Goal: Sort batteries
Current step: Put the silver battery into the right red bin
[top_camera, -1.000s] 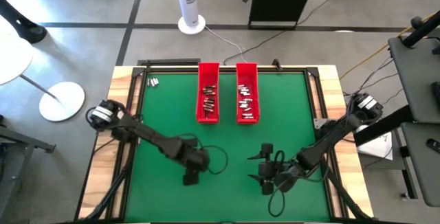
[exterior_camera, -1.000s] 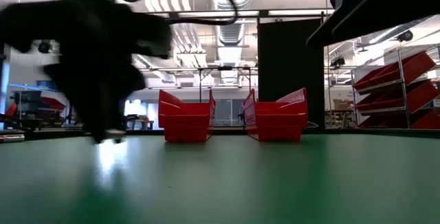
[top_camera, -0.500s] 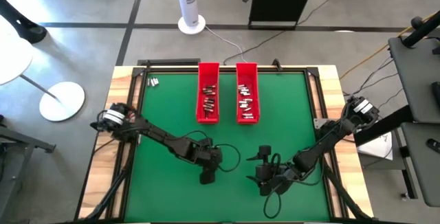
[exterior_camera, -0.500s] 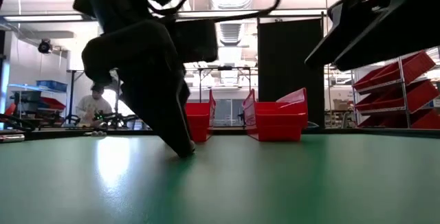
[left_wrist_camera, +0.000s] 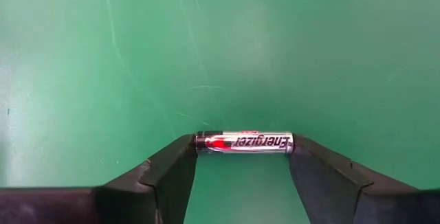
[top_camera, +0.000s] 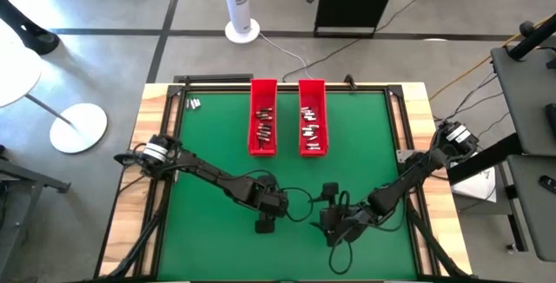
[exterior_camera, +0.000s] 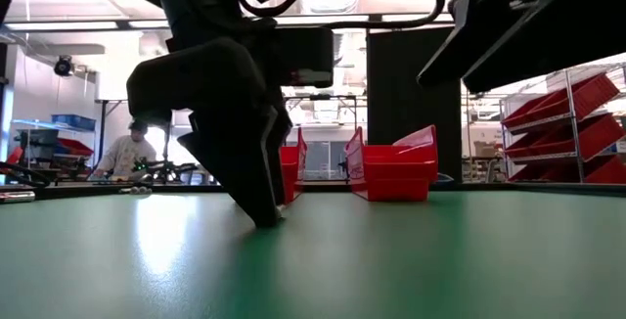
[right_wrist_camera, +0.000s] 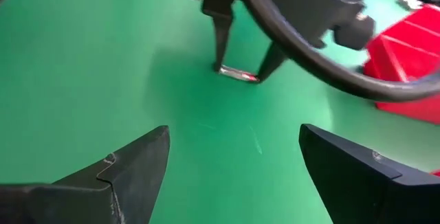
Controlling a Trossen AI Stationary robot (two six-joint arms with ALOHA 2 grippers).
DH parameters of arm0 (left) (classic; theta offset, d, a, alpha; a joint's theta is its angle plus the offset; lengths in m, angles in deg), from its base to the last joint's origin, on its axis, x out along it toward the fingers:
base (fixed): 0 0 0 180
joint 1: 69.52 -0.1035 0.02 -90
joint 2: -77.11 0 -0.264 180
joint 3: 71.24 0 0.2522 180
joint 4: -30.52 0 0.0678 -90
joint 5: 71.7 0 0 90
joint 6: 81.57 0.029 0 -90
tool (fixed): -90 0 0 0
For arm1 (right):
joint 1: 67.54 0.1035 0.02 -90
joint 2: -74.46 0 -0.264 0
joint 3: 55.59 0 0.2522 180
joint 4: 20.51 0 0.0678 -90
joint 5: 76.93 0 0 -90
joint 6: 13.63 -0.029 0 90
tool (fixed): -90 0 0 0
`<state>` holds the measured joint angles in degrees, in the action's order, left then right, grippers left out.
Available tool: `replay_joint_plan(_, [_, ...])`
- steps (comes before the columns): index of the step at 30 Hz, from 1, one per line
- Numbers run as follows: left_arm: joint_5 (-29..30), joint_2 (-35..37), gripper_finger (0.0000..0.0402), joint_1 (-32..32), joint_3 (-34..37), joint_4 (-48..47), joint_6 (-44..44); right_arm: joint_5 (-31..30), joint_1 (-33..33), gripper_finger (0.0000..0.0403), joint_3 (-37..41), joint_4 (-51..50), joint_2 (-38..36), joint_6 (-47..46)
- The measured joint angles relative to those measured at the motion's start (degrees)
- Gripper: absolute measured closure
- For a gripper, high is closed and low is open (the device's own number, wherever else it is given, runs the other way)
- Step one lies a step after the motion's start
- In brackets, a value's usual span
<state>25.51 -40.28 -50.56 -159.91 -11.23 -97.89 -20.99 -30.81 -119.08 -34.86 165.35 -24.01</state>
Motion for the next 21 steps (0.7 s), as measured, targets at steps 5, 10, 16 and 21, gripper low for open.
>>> replay_joint_plan(5, [1.4, 1.2, 0.0187, 0.2, 0.7, 1.3, 0.1, 4.6, -0.5, 0.0088, -1.5, 0.1, 0.0, 3.7])
replay_joint_plan(10, [2.8, 2.6, 0.0187, 1.0, 1.1, 2.5, 0.4, 11.5, -2.7, 0.0101, -3.5, -0.1, 0.0, 8.4])
replay_joint_plan(16, [5.5, 9.0, 0.0187, 4.7, 5.6, 2.9, -3.8, 19.1, -6.6, 0.0114, -7.1, -2.3, 2.4, 14.3])
replay_joint_plan(21, [16.4, 18.9, 0.0187, 10.3, 15.7, 9.8, -11.9, 27.2, -10.2, 0.0121, -14.3, -6.5, 9.0, 21.0])
